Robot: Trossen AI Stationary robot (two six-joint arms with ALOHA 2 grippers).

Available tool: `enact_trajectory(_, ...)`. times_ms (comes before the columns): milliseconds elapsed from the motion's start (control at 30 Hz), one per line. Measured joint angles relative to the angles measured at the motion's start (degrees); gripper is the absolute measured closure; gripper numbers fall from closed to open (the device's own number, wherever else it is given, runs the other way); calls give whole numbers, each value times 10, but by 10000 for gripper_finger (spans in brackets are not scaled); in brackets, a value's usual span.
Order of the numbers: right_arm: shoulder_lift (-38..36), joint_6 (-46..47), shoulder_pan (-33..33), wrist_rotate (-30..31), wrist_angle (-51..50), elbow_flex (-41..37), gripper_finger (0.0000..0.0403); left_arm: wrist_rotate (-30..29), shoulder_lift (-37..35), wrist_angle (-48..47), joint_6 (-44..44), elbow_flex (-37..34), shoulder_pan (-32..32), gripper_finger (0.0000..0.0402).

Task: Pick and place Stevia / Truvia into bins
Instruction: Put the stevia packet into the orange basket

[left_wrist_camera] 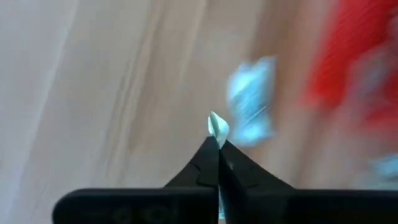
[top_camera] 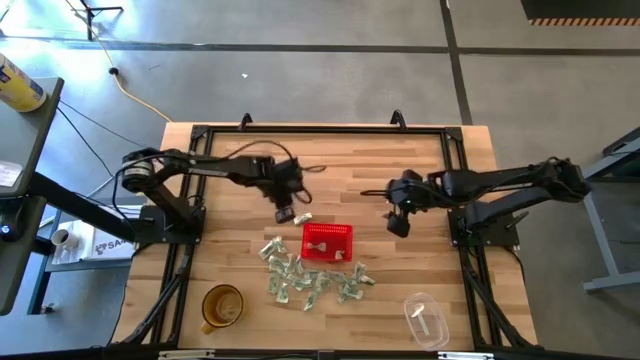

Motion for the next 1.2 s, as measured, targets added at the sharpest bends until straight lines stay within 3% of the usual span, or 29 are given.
enact_trajectory(167, -23, -22, -3, -9, -1, 0, 107, 112, -3, -16, -16, 115, -47, 380)
enact_trajectory(267, -24, -43, -10, -29, -1, 0, 107, 135, 16, 27, -39, 146, -90, 362)
enact_trajectory(600, -8, -104, -31, -89, 18, 0, 107, 41, 149, 26, -132, 160, -165, 257)
enact_trajectory(700, -7, -106, -31, -94, 14, 0, 107, -47, 139, -76, -116, 214, -165, 226)
enact_trajectory(800, -7, -106, -31, -92, 12, 0, 107, -181, 110, -213, -95, 264, -148, 200)
enact_trajectory(867, -7, -102, -31, -89, 9, 0, 107, -223, 86, -249, -77, 253, -123, 186)
enact_trajectory(933, -7, -97, -31, -82, 10, 0, 107, -180, 73, -247, -69, 206, -88, 176)
enact_trajectory(1067, -7, -73, -31, -74, 7, 0, 107, -57, 65, -127, -62, 82, -48, 168)
enact_trajectory(1200, -7, -49, -29, -75, 0, 0, 107, -48, 55, -13, -24, 17, -73, 169)
